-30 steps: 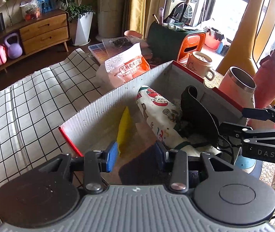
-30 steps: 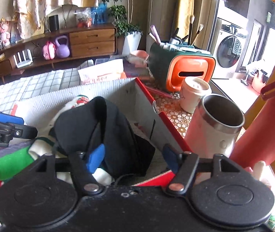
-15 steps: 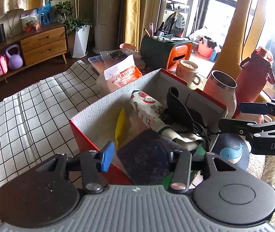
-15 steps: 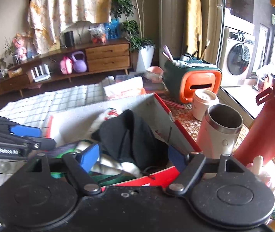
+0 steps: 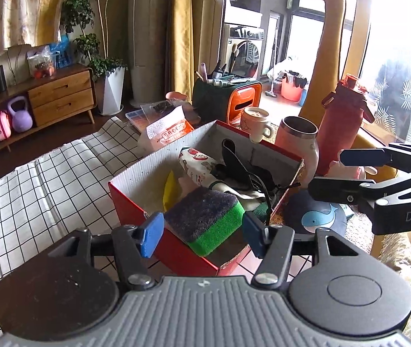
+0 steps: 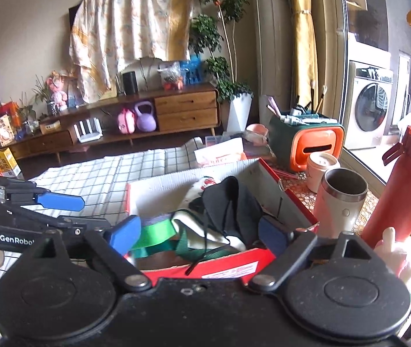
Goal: Organize soft objects
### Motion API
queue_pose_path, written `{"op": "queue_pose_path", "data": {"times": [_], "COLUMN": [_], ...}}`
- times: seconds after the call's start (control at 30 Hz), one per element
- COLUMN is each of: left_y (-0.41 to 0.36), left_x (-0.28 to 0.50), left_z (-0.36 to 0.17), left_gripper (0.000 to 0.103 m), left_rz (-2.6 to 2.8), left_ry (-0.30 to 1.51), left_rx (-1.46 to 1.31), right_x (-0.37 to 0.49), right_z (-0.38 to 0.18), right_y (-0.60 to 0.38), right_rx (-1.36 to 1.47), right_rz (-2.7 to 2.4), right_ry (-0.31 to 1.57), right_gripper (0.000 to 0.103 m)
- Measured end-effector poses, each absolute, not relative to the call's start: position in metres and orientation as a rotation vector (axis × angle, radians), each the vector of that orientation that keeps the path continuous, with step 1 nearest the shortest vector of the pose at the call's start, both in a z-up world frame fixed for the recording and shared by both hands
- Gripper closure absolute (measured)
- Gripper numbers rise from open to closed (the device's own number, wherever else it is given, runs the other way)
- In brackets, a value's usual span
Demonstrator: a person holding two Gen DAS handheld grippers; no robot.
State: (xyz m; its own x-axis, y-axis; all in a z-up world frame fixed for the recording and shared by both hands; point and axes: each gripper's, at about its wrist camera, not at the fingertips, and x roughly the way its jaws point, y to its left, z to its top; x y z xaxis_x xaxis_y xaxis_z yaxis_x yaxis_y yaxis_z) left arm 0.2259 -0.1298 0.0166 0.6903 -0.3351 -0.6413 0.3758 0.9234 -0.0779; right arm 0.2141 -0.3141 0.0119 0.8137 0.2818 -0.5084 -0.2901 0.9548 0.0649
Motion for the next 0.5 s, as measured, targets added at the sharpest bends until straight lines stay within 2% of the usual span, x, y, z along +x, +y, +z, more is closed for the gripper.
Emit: {"op": "queue_pose_path", "data": {"times": [0.03, 0.13, 0.33, 0.43, 0.5], "left_y": [-0.129, -0.124, -0.112, -0.105, -0.102], "left_x": [0.22, 0.205, 0.178, 0.162, 0.154], "left_z": [0.018, 0.021, 0.027, 0.029, 0.029], "left_gripper": [0.043, 0.034, 0.032, 0.022, 0.022], "left_rz": [-0.394, -0.396, -0.39, -0.368, -0.358], "left_ry": [0.696, 0.67, 0.624, 0.576, 0.559], "left_rx": [0.071, 0.065, 0.033, 0.02, 0.017], "right_x": [0.21, 0.197, 0.175, 0.165, 0.157], "right_z": [0.013, 0.015, 0.018, 0.018, 0.017], "right_y": [-0.313, -0.311, -0.31, -0.309, -0.306], "right_rx": [-0.017, -0.026, 0.008, 0.008, 0.004], "right_rz": [0.307, 0.318, 0.343, 0.36, 0.363], "right_ry": [0.533, 0.51, 0.455, 0.427, 0.415], "right_gripper": [0.012, 0.01, 0.001, 0.0, 0.0]}}
